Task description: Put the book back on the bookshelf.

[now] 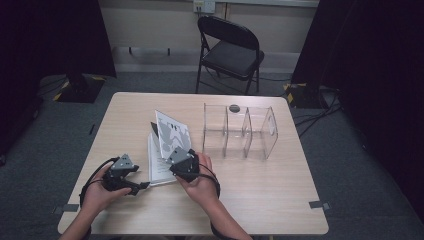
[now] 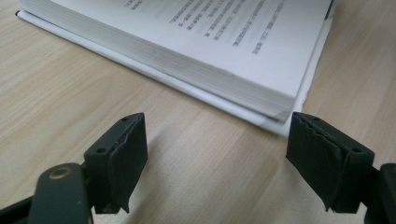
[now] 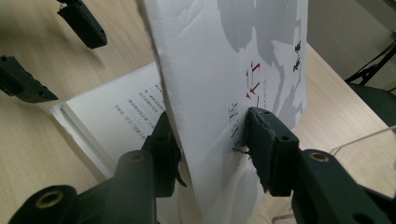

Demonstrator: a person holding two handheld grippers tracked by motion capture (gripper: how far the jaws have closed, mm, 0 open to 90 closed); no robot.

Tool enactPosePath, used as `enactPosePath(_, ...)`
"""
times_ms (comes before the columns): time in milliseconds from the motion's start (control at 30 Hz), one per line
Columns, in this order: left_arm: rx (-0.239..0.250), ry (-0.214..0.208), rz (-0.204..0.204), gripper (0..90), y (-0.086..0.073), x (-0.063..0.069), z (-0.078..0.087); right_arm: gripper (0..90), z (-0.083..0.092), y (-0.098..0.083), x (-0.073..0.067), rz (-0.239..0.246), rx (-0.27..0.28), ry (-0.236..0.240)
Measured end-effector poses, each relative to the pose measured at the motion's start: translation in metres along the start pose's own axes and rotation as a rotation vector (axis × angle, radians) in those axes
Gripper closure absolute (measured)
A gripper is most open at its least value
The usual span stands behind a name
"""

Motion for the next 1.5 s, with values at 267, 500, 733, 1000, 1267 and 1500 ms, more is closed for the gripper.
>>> enactPosePath(267,-0.009,0.007,0.000,19.5,-0.005,-0.001,-0.004,58.2,0.008,0.006,0.008,-0.021,-0.013,0.000)
enactPosePath(500,-0.016,0.001,0.004,16.1,-0.005,-0.002,-0.006,59.8,0.016,0.010,0.014,-0.059,-0.031,0.002)
enactPosePath(733,-0.003,0.017,0.010,14.7,0.000,-0.002,-0.010,61.3,0.024,0.020,0.021,-0.084,-0.052,0.012)
enactPosePath(1000,-0.003,0.014,-0.014,14.8,0.006,-0.001,-0.016,61.7,0.029,0.027,0.026,-0.106,-0.074,0.035)
enactPosePath(1267,0.031,0.028,0.019,15.4,0.018,0.000,-0.027,62.0,0.036,0.032,0.027,-0.111,-0.088,0.056)
enactPosePath(1500,0.056,0.049,-0.005,17.9,0.027,0.003,-0.030,62.1,0.041,0.038,0.026,-0.116,-0.097,0.078)
Point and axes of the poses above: each handheld gripper's, and its own axes: z roughly backward along the jaws, y roughly out of its top, x roughly to its right, the point moved 10 cm from there along -z, roughly forward along the jaws, and after that the axes turned 14 degrees about y, right-handed, at the moved point
